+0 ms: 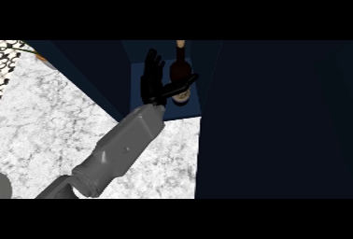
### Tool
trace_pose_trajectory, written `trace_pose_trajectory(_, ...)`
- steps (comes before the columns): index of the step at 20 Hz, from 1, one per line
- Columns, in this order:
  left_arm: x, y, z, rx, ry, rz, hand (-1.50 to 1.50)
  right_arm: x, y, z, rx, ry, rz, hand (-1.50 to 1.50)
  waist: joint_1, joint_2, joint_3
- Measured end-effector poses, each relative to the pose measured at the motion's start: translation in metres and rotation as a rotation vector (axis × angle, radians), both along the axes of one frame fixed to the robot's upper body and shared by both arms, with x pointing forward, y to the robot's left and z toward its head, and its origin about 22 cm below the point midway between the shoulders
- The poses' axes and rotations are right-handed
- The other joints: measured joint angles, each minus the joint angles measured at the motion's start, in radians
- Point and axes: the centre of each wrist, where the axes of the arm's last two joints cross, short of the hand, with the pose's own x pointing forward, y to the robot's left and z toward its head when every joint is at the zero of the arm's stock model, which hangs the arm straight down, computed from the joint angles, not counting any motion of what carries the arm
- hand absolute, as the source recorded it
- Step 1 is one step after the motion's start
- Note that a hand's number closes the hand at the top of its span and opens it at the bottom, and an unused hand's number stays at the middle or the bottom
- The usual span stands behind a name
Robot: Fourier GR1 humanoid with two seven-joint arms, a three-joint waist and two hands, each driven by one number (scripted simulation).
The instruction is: Pick up the wine, place it into the cabinet and close the cabinet
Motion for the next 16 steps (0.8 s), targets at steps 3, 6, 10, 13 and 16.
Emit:
trace_pose_trajectory(3,0.001,-0.003,0.002,0.076,-0.015,-0.012,-1.5,0.001,0.0,0.001,0.004,-0.002,0.009,-1.5,0.002,0.0,0.0)
trace_pose_trajectory(6,0.002,-0.004,0.003,0.124,-0.035,-0.034,-1.5,0.001,-0.002,0.001,0.009,-0.001,0.006,-1.5,0.006,-0.001,0.001)
trace_pose_trajectory(10,0.003,-0.01,0.009,0.157,-0.067,-0.048,-1.5,0.002,-0.001,-0.001,0.005,0.005,0.007,-1.5,0.01,-0.001,0.0)
trace_pose_trajectory(13,0.001,-0.016,0.013,0.159,-0.088,-0.058,-1.5,0.004,-0.002,-0.001,0.001,0.002,-0.007,-1.5,0.022,-0.005,0.001)
trace_pose_trajectory(16,-0.001,-0.017,0.011,0.152,-0.113,-0.058,-1.5,0.004,-0.001,0.0,0.007,0.007,-0.011,-1.5,0.029,-0.007,0.0)
